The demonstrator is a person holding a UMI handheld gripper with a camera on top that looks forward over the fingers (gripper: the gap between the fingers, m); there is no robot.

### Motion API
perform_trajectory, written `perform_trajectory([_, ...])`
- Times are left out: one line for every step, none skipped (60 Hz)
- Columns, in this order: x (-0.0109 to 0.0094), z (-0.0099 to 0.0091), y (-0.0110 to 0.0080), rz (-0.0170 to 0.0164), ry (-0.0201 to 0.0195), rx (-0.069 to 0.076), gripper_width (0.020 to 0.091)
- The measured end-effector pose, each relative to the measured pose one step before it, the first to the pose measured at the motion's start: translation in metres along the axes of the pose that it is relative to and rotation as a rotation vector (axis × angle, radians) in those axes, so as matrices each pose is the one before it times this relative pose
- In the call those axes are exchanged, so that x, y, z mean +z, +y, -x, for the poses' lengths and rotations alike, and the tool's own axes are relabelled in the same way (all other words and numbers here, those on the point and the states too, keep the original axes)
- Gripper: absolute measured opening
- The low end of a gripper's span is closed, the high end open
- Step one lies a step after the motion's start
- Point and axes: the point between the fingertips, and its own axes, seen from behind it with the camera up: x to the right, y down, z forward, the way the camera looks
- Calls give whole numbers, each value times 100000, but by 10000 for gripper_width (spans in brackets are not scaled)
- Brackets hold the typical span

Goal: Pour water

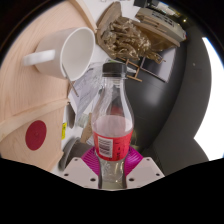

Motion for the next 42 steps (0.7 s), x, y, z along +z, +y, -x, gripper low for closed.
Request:
perform_trajectory([117,128,-6,183,129,-1588,263])
perform_trajectory([82,91,-78,-20,107,-1296,261])
perform_trajectory([172,89,-177,-561,101,-1183,261])
perform_trajectory([28,-3,-122,-298,243,-1018,262])
perform_trajectory([-2,71,-110,-379,-10,-918,263])
perform_trajectory([-6,24,-113,-404,140,-1164,261])
perform_trajectory([-13,-11,-140,-481,247,-998,261])
perform_trajectory([-9,-43,-157,-624,357,-750,261])
perform_trajectory([-42,-12,-166,-582,243,-513,260])
perform_trajectory([-35,-21,-115,-404,101,-285,261])
perform_trajectory([-32,25,-53,-91,390,-220,262])
perform_trajectory([9,64,-23,-112,-203,244,261])
perform_trajectory([-3,70,18,57,-344,419,261])
perform_trajectory([80,110,53,33,-703,833,262])
perform_trajectory([-35,22,108,340,-518,859,262])
perform_trajectory([-22,-1,122,379,-297,788,263])
perform_trajectory([1,22,126,401,-394,945,262])
perform_trajectory([8,37,118,369,-483,1244,262])
perform_trajectory([-17,45,109,346,-572,1519,263])
perform_trajectory([-110,-11,151,310,-99,1638,262])
perform_trajectory([36,102,93,-66,-1648,2606,263])
perform_trajectory([-15,73,100,216,-1017,2990,263])
perform_trajectory([-52,91,100,252,-1295,3642,263])
perform_trajectory([-105,110,79,162,-1637,4343,262])
perform_trajectory([-121,164,60,10,-1971,4982,263])
perform_trajectory([-249,142,74,363,-775,4772,262])
perform_trajectory([-177,179,92,85,-2273,5681,262])
perform_trajectory([-69,64,141,-193,-2897,5716,262])
perform_trajectory([-146,99,101,135,-2254,5719,261])
perform_trajectory([-131,19,103,158,-1963,5765,263])
perform_trajectory([-138,-66,99,182,-1640,5729,264])
perform_trajectory([-166,-133,63,128,-1358,5543,263])
perform_trajectory([-152,-149,7,-119,-1345,5303,264])
perform_trajectory([-149,-174,-27,-209,-1184,5157,263])
perform_trajectory([-434,-17,-170,223,780,4739,263])
perform_trajectory([-97,-294,70,-407,-781,5022,263])
perform_trajectory([-43,-248,-95,-464,-1145,4651,263])
perform_trajectory([-126,-129,-107,-519,-1005,4558,264])
perform_trajectory([-157,-123,-96,-501,-1057,4490,264])
perform_trajectory([-124,-135,-30,-297,-865,4581,264])
perform_trajectory([-119,-116,44,12,-830,4533,264])
perform_trajectory([-87,15,132,305,-1103,4487,264])
